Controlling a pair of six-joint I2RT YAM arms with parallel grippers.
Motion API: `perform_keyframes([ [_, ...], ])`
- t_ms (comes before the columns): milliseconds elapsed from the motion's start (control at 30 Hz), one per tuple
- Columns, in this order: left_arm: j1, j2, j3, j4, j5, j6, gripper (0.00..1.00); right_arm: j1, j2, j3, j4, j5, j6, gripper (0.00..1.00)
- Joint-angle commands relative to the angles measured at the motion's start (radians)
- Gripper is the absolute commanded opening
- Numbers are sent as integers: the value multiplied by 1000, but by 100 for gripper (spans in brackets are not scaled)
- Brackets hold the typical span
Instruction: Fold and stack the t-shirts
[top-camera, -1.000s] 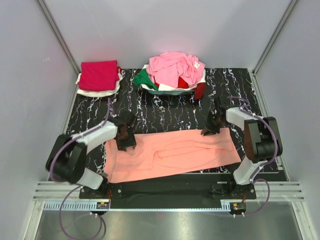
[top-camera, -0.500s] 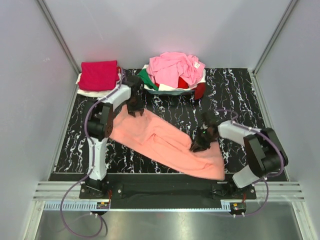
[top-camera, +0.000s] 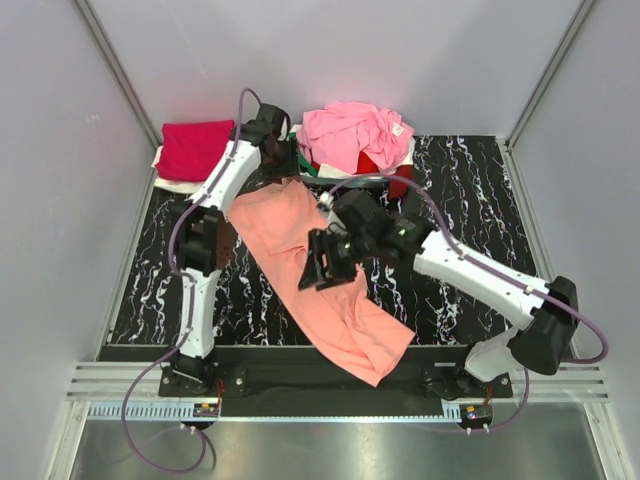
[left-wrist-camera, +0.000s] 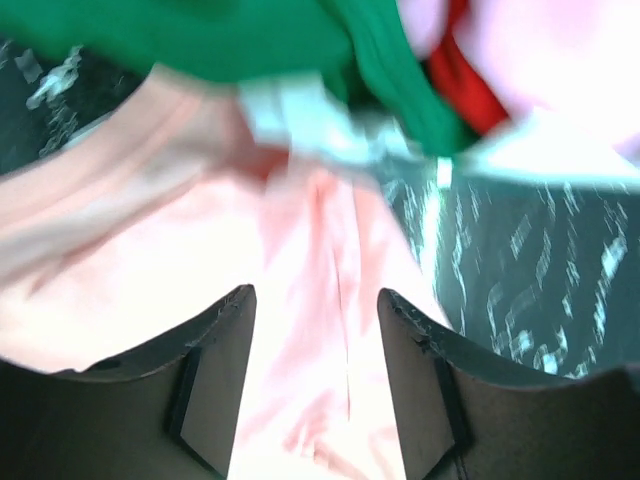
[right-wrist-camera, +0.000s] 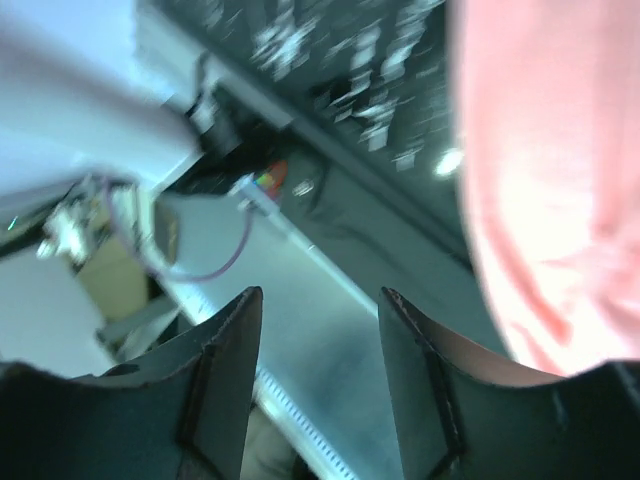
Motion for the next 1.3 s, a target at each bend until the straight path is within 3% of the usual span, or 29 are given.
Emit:
perform_keyframes([
  [0, 6, -262, -216, 2, 10, 35, 57, -108, 34, 18, -250, 192, -121, 57],
  [67, 5, -403, -390, 78, 27, 6, 57, -154, 40, -5, -277, 299, -153, 56],
  [100, 3, -448, -555, 112, 51, -5, 57, -168, 42, -40, -274, 321, -164, 56],
  [200, -3, -551, -775, 236, 65, -34, 57, -196, 69, -77, -251, 353, -187, 56],
  [467, -17, -396, -836, 402, 172, -157, 54, -196, 109, -109, -224, 349, -189, 56],
  [633, -14, -216, -712, 296, 76, -137, 53, -196, 106, -94, -240, 360, -192, 57],
  [800, 44, -36, -462, 119, -67, -15, 52, -203, 108, -72, -254, 372, -209, 57],
  [900, 83, 59, -319, 48, -53, 65, 53, -214, 112, -62, -244, 355, -219, 57],
  [1133, 124, 326, 273, -234, -81, 131, 56, -222, 155, 0, -242, 294, -258, 57],
  [1200, 156, 272, 246, -193, -65, 128, 57, -220, 152, -8, -233, 289, -268, 58],
  [1267, 169, 190, 77, -150, -62, 114, 57, -227, 143, -31, -221, 303, -273, 58],
])
